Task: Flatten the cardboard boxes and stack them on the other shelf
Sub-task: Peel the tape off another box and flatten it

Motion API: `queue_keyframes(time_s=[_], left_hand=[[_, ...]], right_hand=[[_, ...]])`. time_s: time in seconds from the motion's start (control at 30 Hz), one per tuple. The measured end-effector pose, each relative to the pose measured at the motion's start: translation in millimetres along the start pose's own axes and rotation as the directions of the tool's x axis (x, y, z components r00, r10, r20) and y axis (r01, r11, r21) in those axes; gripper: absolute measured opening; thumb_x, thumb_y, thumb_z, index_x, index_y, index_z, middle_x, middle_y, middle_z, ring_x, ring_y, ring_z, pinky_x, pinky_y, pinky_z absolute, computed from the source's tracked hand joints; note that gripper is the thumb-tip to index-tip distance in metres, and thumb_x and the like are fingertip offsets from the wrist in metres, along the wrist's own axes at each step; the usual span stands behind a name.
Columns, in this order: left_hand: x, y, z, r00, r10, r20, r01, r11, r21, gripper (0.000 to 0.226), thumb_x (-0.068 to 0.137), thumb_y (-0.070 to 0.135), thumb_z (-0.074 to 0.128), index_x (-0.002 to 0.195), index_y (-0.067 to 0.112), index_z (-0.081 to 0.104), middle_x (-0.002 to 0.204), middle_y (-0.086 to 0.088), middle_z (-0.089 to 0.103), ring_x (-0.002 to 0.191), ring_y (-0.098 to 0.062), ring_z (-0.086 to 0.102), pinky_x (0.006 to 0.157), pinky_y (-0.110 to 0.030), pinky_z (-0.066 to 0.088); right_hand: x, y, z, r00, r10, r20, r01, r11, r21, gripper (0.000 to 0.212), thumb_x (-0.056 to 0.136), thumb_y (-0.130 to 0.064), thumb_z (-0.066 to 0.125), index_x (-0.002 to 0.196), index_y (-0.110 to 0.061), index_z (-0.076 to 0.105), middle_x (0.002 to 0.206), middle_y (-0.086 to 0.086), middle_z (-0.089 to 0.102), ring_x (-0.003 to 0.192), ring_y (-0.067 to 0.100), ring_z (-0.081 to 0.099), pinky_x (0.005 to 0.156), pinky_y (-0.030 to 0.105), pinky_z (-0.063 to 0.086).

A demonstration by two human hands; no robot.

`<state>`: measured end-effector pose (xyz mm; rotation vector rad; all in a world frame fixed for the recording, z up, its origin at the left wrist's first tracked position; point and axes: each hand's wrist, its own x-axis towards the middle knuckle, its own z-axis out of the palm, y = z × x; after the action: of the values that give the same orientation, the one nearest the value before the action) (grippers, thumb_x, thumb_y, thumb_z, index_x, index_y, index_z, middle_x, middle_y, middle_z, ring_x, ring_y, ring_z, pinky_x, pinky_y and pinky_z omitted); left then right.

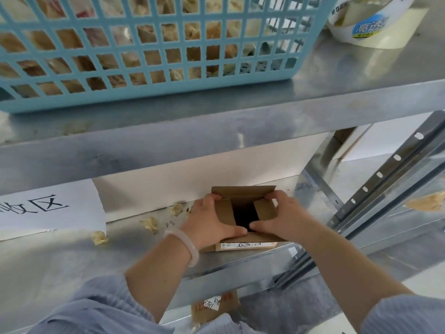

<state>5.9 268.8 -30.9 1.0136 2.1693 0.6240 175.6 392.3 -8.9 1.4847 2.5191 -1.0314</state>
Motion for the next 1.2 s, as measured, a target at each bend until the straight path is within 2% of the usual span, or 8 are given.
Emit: queue_keyframes(time_s=[0.27,0.43,0.57,0.73,0.83,0.9,1.0,1.2], left_hand=[[3,7,12,0.984,0.002,-0.181,0.008,0.998,0.056,0.079,0.061,0.059,0.074,0.119,0.032,0.029,0.118,0.005,0.041,0.097,-0.017,0.052,0.082,-0.03,0.046],[-10,2,13,0.979,0.144,-0.147,-0.156,0.985,-0.075,0.058,0.073,0.048,0.06,0.119,0.042,0.024,0.106,0.013,0.046,0.081,-0.009,0.057,0.062,-0.022,0.046],[-20,-2,15,0.932,0.315,-0.178,-0.351,0.907,-0.232,0.052,0.083,0.032,0.036,0.129,0.049,0.02,0.088,0.008,0.056,0.057,-0.004,0.055,0.047,-0.016,0.042],[-21,-22,9,0.823,0.56,-0.094,-0.552,0.828,0.104,0.067,0.086,0.019,0.036,0.147,0.042,0.021,0.114,0.019,0.056,0.096,0.007,0.053,0.083,-0.011,0.04],[-21,-36,16,0.789,0.612,0.057,-0.609,0.765,0.209,0.068,0.086,0.013,0.038,0.148,0.038,0.025,0.151,0.023,0.027,0.136,0.011,0.02,0.114,-0.018,0.016],[-21,-41,26,0.77,0.615,0.173,-0.637,0.72,0.276,0.068,0.086,0.015,0.039,0.149,0.037,0.025,0.155,0.023,0.019,0.137,0.007,0.017,0.114,-0.018,0.009],[-17,-42,41,0.768,0.572,0.287,-0.64,0.676,0.366,0.065,0.088,0.025,0.037,0.15,0.037,0.021,0.158,0.017,0.015,0.142,-0.004,0.013,0.116,-0.023,0.007],[2,-41,60,0.832,0.495,0.252,-0.55,0.67,0.498,0.059,0.096,0.045,0.036,0.151,0.029,0.021,0.154,0.006,0.028,0.14,-0.015,0.024,0.115,-0.034,0.02]], right_hand=[[6,-7,19,0.988,0.007,-0.153,-0.015,0.998,-0.054,0.06,0.068,-0.04,0.067,0.12,-0.031,0.037,0.11,-0.001,0.045,0.095,0.023,0.056,0.075,0.031,0.045],[3,13,8,0.965,0.081,-0.251,-0.021,0.972,0.233,0.039,0.083,-0.032,0.051,0.114,-0.043,0.03,0.086,-0.01,0.055,0.071,0.014,0.06,0.052,0.028,0.048],[2,31,-4,0.928,0.138,-0.347,0.036,0.891,0.452,0.046,0.086,-0.014,0.046,0.12,-0.044,0.038,0.091,-0.006,0.06,0.078,0.016,0.062,0.062,0.033,0.054],[-9,47,-11,0.978,0.197,-0.066,-0.021,0.407,0.913,0.055,0.083,0.01,0.037,0.113,-0.028,0.064,0.112,0.008,0.064,0.094,0.023,0.069,0.074,0.033,0.059],[-9,59,-5,0.956,0.24,0.168,-0.202,0.121,0.972,0.028,0.098,-0.015,0.043,0.114,-0.015,0.065,0.115,0.018,0.063,0.1,0.036,0.067,0.071,0.048,0.059],[-4,70,3,0.933,0.309,0.182,-0.275,0.289,0.917,0.036,0.096,-0.045,0.049,0.112,-0.017,0.065,0.112,0.018,0.062,0.099,0.032,0.065,0.071,0.048,0.06],[2,80,14,0.953,0.299,0.04,-0.261,0.75,0.608,0.042,0.082,-0.042,0.072,0.115,-0.019,0.057,0.103,0.002,0.063,0.091,0.021,0.064,0.074,0.042,0.06],[4,101,35,0.951,0.308,0.04,-0.305,0.904,0.3,0.048,0.08,-0.03,0.075,0.121,-0.024,0.05,0.09,-0.014,0.056,0.076,0.005,0.058,0.052,0.018,0.041]])
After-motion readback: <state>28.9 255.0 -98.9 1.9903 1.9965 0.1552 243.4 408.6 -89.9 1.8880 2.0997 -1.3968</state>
